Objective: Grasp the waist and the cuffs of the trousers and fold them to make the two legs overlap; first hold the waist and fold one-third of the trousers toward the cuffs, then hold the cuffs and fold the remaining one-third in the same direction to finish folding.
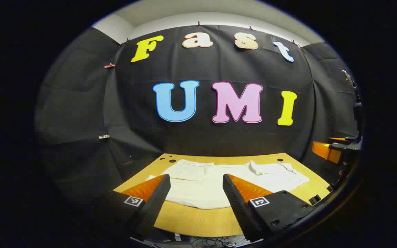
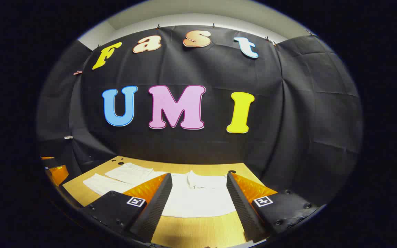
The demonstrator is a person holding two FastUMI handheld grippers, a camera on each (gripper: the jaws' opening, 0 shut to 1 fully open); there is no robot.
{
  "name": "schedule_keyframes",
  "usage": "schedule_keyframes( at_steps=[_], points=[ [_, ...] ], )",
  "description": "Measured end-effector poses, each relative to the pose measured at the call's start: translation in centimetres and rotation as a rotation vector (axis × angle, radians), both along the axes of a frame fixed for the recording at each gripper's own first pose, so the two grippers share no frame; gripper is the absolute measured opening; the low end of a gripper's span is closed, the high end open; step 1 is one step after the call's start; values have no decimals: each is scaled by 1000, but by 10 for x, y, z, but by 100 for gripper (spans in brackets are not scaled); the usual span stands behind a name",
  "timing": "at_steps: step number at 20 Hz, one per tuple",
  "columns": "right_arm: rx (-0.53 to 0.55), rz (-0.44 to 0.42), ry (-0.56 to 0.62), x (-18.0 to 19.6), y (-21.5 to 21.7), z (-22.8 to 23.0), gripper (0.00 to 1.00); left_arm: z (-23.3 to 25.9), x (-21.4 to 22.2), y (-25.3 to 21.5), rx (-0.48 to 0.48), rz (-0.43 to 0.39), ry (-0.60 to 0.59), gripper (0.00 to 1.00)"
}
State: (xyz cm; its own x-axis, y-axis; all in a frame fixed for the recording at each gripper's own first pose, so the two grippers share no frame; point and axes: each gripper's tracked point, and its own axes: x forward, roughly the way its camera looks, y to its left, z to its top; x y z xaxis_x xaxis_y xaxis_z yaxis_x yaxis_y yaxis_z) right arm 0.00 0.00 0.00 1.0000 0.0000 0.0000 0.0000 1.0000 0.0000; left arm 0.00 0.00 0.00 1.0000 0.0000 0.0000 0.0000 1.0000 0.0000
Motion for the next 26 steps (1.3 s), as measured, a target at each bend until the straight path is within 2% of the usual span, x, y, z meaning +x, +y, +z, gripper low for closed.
schedule_keyframes(
  at_steps=[4, 6, 8, 10, 12, 15, 18, 21, 23, 26],
  points=[
    [-22, 70, -34, 48, 10, 3, 97, -6, 66, -10, 4, -6, 17, 96],
    [-33, 70, -20, 64, 2, -6, 97, -8, 93, -9, -1, 8, 24, 96],
    [-23, 45, 2, 76, -10, -12, 97, -6, 108, -9, 3, 8, 14, 96],
    [-2, 0, 14, 87, -24, -17, 97, -14, 122, -7, 55, -8, 27, 96],
    [27, 4, 23, 90, -25, -25, 97, -13, 127, -6, 84, -13, 21, 96],
    [54, -6, 42, 93, -32, -37, 97, -14, 129, -12, 73, -40, 14, 96],
    [9, -31, 30, 97, -47, -39, 97, -26, 128, -19, 73, -70, 45, 96],
    [-61, -13, 23, 102, -61, -38, 97, -30, 130, -15, 75, -75, 57, 98],
    [-141, -55, 14, 110, -88, -37, 97, -34, 132, -7, 69, -61, 65, 99],
    [-239, -55, 28, 118, -105, -44, 97, -44, 134, 7, 35, -29, 86, 100]
  ],
)
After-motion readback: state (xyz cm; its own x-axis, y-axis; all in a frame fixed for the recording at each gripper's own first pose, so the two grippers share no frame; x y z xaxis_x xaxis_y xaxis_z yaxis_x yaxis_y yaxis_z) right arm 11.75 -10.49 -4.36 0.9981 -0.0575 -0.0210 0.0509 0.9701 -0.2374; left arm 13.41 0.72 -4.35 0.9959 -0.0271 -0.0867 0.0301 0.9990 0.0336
